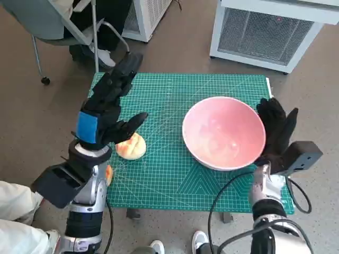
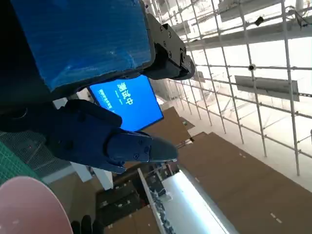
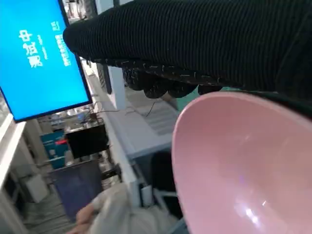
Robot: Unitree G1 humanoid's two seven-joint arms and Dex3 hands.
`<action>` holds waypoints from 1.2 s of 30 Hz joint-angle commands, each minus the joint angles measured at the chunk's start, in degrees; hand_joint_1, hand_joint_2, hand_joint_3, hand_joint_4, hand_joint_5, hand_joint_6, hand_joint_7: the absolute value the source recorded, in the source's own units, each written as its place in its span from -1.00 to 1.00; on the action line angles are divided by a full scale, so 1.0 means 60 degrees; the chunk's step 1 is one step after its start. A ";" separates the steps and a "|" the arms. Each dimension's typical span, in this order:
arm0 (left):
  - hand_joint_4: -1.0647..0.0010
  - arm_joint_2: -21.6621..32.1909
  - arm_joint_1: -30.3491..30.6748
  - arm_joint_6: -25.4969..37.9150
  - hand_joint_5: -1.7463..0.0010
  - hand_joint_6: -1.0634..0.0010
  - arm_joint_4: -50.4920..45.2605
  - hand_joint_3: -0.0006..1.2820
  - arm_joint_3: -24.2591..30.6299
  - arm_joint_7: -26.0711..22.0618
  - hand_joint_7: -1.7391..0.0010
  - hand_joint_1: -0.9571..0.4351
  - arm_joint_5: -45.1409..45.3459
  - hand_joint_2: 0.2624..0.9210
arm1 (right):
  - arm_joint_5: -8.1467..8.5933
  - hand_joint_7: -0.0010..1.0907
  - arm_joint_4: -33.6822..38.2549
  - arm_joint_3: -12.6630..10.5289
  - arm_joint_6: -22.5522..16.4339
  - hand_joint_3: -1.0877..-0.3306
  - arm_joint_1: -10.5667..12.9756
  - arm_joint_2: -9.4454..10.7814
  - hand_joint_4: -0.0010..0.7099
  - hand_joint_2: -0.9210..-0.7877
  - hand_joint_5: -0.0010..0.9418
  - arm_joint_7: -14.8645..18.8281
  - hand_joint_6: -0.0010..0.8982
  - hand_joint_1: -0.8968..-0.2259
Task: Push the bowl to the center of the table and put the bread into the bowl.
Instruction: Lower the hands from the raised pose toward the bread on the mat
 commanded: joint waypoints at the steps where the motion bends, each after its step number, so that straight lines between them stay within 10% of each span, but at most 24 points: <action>1: 0.33 0.0093 0.0221 0.0081 0.99 0.11 -0.0325 -0.65 0.0072 0.0114 0.99 -0.35 0.0115 1.00 | 0.0247 0.07 0.0174 -0.0240 0.0352 -0.21 -0.0287 0.0292 -0.24 -1.00 -0.96 0.0256 -0.75 0.01; 20: 0.32 0.0235 0.0763 0.0251 0.99 0.10 -0.0996 -0.64 0.0289 0.0459 0.99 -0.35 0.0305 1.00 | -0.0581 -0.09 0.0346 0.0257 0.1183 -0.30 -0.1258 0.0644 -0.26 -1.00 -0.99 -0.0802 -0.67 0.07; 36: 0.33 0.1331 0.2170 -0.0466 1.00 0.16 -0.1274 -0.60 0.1215 -0.0192 1.00 -0.40 -0.0029 1.00 | -0.0879 -0.18 0.0114 0.0479 0.1044 -0.23 -0.1587 0.0313 -0.22 -1.00 -0.99 -0.0573 -0.64 0.01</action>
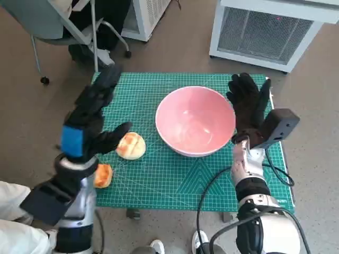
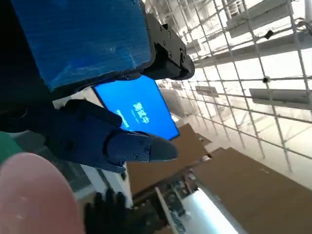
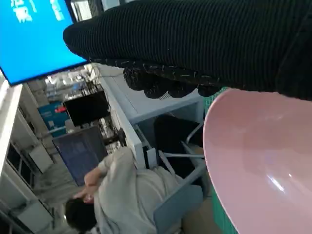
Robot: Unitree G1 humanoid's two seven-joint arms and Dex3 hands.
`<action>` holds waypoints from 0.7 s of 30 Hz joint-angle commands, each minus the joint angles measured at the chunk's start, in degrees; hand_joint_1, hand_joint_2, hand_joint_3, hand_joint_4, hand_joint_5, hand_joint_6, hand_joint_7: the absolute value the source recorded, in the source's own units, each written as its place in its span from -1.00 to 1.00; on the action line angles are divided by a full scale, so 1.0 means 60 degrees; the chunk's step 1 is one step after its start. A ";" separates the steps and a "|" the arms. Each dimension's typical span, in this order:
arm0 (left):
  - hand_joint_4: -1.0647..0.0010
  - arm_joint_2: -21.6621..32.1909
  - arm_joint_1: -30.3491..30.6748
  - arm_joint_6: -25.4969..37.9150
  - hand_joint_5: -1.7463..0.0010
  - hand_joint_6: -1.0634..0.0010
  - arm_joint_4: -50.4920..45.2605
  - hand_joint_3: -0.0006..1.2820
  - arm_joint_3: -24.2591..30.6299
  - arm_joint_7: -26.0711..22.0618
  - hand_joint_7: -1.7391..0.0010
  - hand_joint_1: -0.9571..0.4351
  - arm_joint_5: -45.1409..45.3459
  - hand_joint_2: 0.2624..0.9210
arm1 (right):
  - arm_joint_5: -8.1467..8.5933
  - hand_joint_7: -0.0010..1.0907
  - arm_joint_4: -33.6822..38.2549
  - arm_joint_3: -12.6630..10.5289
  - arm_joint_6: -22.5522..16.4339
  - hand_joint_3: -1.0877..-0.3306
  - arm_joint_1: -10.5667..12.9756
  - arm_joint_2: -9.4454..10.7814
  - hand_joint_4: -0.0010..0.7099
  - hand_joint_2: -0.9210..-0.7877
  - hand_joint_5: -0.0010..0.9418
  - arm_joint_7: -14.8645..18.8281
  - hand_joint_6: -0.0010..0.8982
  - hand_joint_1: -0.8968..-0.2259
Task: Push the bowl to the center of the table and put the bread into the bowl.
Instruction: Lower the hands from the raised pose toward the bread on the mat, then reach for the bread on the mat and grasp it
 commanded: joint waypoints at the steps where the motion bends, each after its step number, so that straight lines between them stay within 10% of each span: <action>1: 0.33 0.0724 0.0667 -0.0235 1.00 0.17 -0.0357 -0.60 0.0528 -0.0428 1.00 -0.40 -0.0275 1.00 | -0.0133 -0.18 -0.0112 0.0124 -0.0250 -0.23 -0.0050 -0.0266 -0.22 -1.00 -0.99 0.0098 -0.64 0.01; 8: 0.34 0.2375 0.1555 0.0036 1.00 0.21 -0.0776 -0.57 0.1539 -0.1284 1.00 -0.41 -0.0324 1.00 | -0.0341 0.05 -0.0768 0.0574 -0.1681 -0.28 -0.0041 -0.0487 -0.24 -1.00 -0.99 0.0530 -0.77 0.01; 21: 0.34 0.5215 0.2545 0.0489 0.99 0.22 -0.0607 -0.71 0.2404 -0.3372 0.99 -0.39 -0.0201 1.00 | 0.0187 0.46 -0.3157 0.1415 -0.3861 -0.34 0.0338 -0.0732 -0.14 -1.00 -0.97 0.3135 -1.00 -0.05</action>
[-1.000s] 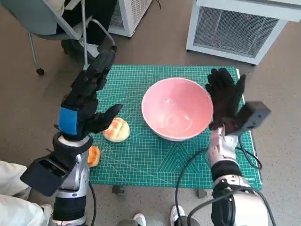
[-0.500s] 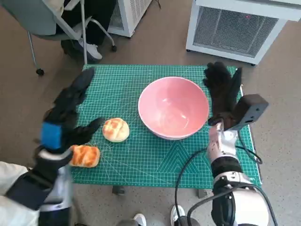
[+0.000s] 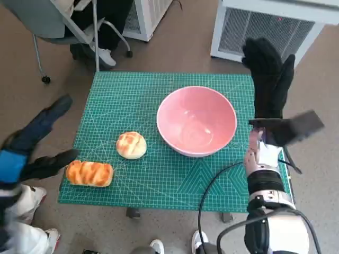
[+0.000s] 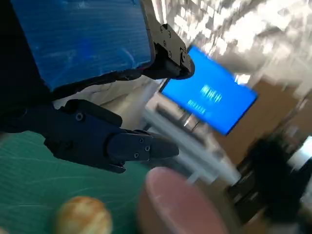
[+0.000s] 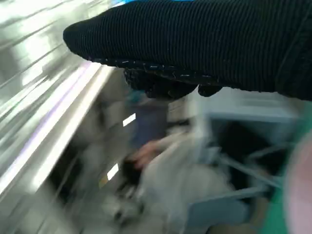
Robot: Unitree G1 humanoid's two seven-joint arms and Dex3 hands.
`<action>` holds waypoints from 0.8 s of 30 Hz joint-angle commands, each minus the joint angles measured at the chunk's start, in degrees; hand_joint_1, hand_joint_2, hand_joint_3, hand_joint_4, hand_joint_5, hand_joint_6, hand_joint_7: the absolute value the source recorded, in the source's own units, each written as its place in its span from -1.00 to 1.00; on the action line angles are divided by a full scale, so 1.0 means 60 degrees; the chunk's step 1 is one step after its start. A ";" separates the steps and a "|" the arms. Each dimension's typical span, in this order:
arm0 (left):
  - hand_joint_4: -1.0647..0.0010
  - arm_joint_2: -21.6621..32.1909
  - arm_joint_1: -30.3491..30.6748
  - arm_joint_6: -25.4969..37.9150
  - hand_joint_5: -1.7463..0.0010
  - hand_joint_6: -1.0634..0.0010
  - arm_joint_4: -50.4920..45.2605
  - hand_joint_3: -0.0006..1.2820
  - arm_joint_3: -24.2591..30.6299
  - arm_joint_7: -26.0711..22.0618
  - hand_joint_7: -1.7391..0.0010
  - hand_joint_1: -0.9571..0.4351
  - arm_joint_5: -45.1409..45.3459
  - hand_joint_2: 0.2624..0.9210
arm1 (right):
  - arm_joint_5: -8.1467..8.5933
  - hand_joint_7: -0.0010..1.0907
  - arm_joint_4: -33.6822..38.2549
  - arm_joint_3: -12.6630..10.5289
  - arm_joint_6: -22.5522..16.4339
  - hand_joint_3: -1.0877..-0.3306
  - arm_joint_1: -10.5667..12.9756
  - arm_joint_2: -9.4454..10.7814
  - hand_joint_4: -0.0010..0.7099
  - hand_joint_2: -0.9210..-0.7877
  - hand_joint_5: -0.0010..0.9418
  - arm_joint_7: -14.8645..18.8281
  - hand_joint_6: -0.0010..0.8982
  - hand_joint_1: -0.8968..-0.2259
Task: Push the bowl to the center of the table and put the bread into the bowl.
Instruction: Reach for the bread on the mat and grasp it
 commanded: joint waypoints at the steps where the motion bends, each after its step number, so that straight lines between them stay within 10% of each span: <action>1: 0.34 0.0887 0.0352 0.0261 1.00 0.21 0.0177 -0.74 0.0024 -0.0850 0.99 -0.38 0.0095 1.00 | 0.0256 0.46 -0.0849 0.0346 -0.0353 -0.34 0.0417 -0.0107 -0.13 -1.00 -0.96 0.0837 -1.00 -0.05; 12: 0.53 0.2686 0.1487 0.3275 1.00 0.31 -0.1607 -0.94 -0.0169 -0.1806 1.00 -0.29 0.2060 0.99 | 0.0944 0.41 -0.2676 0.0891 -0.0145 -0.27 0.0991 -0.0083 -0.09 -1.00 -0.95 0.1865 -1.00 -0.08; 24: 0.59 0.2490 0.0931 0.3196 1.00 0.35 -0.0863 -1.00 -0.1821 -0.1592 1.00 -0.24 0.3229 0.87 | 0.1092 0.42 -0.3572 0.1198 0.0065 -0.23 0.1408 -0.0033 -0.12 -1.00 -0.96 0.1851 -1.00 -0.14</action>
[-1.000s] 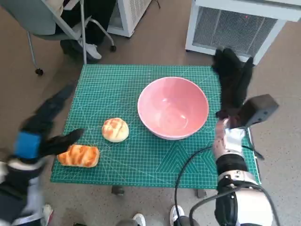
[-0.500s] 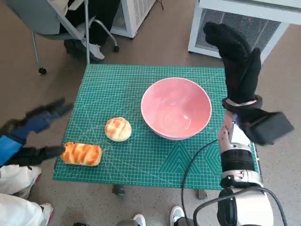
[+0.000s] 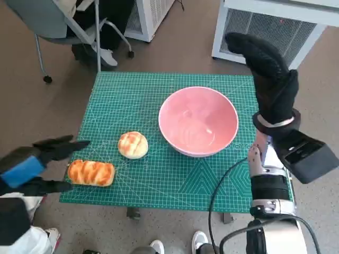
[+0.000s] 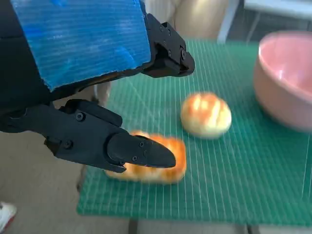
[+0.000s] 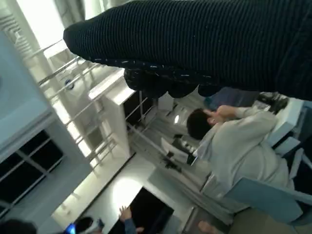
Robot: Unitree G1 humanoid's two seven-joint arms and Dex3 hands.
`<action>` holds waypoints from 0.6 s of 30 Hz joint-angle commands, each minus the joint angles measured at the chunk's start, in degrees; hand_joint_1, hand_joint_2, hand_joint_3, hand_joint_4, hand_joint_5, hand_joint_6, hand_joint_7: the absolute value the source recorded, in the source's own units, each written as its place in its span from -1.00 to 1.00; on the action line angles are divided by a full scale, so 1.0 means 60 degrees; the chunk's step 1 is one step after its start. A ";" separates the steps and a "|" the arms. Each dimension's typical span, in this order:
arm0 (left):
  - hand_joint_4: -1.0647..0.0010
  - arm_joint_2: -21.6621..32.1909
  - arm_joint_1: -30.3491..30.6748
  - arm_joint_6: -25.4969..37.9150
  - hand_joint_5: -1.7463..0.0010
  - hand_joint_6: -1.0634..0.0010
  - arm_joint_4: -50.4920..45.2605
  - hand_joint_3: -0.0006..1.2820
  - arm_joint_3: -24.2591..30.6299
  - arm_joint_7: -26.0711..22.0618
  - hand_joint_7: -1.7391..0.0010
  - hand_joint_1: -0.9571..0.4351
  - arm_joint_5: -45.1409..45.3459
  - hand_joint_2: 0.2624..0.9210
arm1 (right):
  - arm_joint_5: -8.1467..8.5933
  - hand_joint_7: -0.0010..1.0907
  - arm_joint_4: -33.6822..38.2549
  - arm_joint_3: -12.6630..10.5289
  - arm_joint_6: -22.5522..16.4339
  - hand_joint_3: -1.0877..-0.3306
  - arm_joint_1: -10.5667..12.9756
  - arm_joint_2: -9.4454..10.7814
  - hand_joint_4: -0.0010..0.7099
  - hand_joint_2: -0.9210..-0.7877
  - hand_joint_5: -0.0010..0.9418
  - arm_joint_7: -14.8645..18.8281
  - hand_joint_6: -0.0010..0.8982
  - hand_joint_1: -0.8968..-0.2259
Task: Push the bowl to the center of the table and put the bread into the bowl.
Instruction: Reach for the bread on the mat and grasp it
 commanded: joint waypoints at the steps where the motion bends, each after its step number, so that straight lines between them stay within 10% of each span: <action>1: 0.59 -0.0089 -0.0392 -0.0198 1.00 0.34 0.0496 -1.00 -0.0648 0.0117 1.00 -0.23 0.0447 0.86 | 0.0143 0.42 -0.0225 0.0112 0.0188 -0.23 0.0345 -0.0021 -0.12 -1.00 -0.96 0.0092 -1.00 -0.14; 18: 0.42 -0.0983 -0.2017 -0.0928 0.97 0.22 0.3115 -1.00 -0.2745 0.1024 0.96 -0.10 0.1756 0.75 | 0.0220 0.42 -0.0425 0.0222 0.0390 -0.15 0.0544 -0.0046 -0.13 -1.00 -0.97 0.0045 -1.00 -0.18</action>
